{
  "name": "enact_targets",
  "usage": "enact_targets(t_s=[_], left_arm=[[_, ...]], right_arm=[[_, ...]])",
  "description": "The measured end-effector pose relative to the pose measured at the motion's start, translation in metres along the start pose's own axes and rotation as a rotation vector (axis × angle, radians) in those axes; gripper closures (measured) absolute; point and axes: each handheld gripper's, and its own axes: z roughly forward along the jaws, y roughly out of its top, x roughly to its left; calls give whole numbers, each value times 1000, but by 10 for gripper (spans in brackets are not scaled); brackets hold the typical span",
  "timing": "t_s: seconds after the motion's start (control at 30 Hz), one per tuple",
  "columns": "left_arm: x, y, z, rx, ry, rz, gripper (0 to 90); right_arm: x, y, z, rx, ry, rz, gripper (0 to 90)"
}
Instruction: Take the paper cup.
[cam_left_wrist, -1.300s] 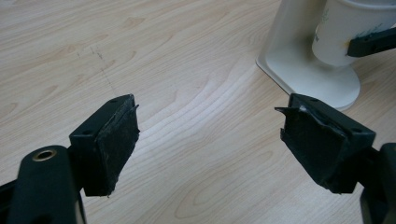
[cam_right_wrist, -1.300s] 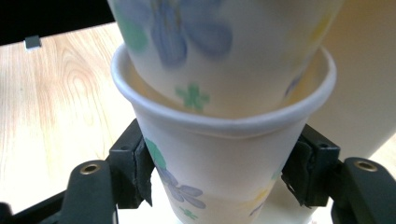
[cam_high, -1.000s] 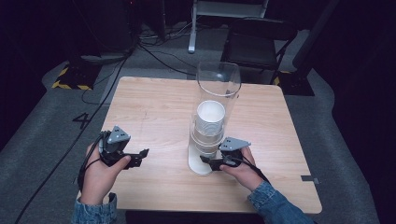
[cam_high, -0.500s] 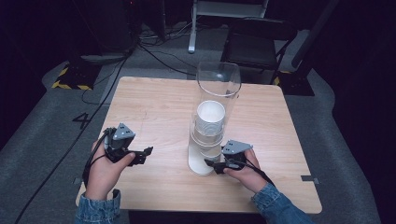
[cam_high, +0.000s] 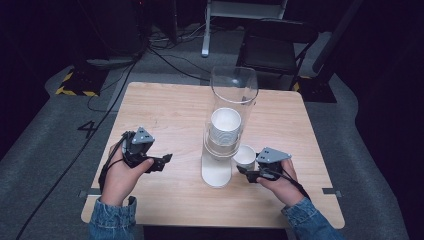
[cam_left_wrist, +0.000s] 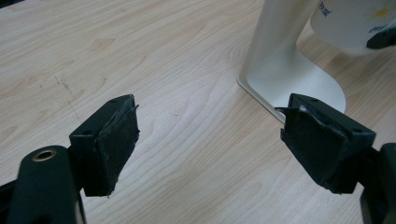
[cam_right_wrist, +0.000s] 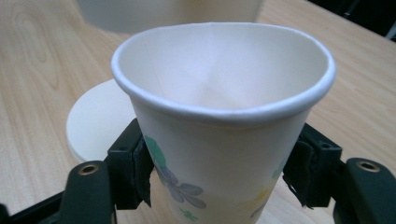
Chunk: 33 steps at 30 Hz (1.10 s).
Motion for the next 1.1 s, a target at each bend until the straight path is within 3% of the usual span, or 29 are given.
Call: enact_targets(t_s=[0.37,0.53,0.63,0.73,0.87,1.1], left_arm=[[1,-4,-3,1,13,-12,188],[1,-6,-4,5,16,-15,188],[2,-7,-5,8,17,-12,188],[2,-8,-5,12,16,-14,188],[2,-10,-6,10,21,-20,188],[2,-13,-8,12,26,-28,188]], right_arm=[[-34,7,-29,-119,-82,126,332],[-53,4,-36,-126,-109,181,326],[-62,1,-39,-145,-148,218,326],[-69,-3,-38,-161,-186,256,321],[-78,-11,-33,-178,-225,271,319],[-90,-25,-19,-123,-235,286,321]])
